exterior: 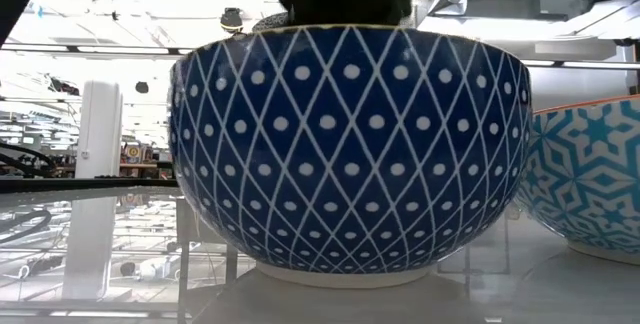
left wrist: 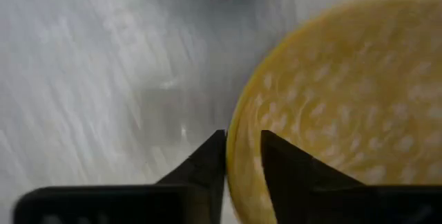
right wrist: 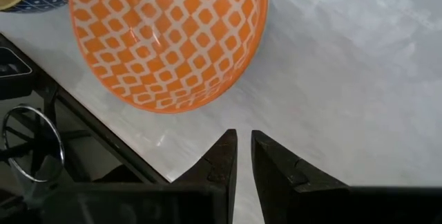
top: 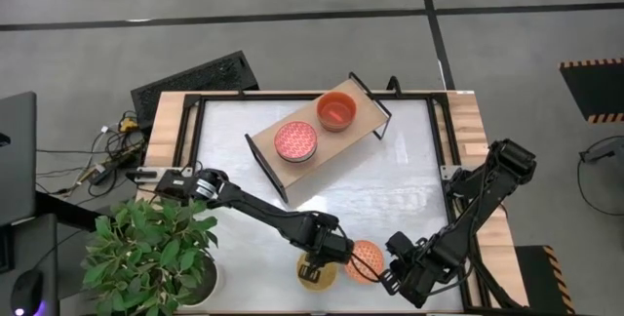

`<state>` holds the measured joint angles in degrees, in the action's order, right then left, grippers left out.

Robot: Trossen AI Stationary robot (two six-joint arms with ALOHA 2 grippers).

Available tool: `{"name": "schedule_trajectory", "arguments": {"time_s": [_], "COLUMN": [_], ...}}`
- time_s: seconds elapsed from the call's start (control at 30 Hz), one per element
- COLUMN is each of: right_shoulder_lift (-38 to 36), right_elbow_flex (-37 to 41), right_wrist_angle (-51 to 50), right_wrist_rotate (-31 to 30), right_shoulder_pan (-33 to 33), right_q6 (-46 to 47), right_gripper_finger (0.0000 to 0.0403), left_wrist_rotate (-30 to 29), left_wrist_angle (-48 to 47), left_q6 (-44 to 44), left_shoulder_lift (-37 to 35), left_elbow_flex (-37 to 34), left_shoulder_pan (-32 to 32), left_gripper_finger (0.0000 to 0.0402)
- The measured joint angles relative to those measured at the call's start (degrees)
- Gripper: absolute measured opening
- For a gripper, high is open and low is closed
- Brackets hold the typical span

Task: Place and stack bowls onto a shelf
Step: Stack the patterned yellow bowl on top of the patterned red bowl on the shelf

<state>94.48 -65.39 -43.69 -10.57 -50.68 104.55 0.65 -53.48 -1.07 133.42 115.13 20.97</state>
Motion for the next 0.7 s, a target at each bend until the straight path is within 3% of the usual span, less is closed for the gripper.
{"name": "schedule_trajectory", "arguments": {"time_s": [0.17,0.7], "right_shoulder_lift": [0.0,0.0], "right_elbow_flex": [0.0,0.0], "right_wrist_angle": [0.4,0.4], "right_wrist_rotate": [0.0,-1.8], "right_shoulder_pan": [0.0,1.1], "right_q6": [0.4,0.0], "right_gripper_finger": [0.0072,0.0072], "left_wrist_rotate": [0.5,0.3], "left_wrist_angle": [-1.7,-15.9], "left_q6": [0.1,-2.2], "left_shoulder_lift": [0.0,0.1], "left_elbow_flex": [0.0,7.3], "left_shoulder_pan": [-0.2,-1.8], "left_gripper_finger": [0.0012,0.0002]}}
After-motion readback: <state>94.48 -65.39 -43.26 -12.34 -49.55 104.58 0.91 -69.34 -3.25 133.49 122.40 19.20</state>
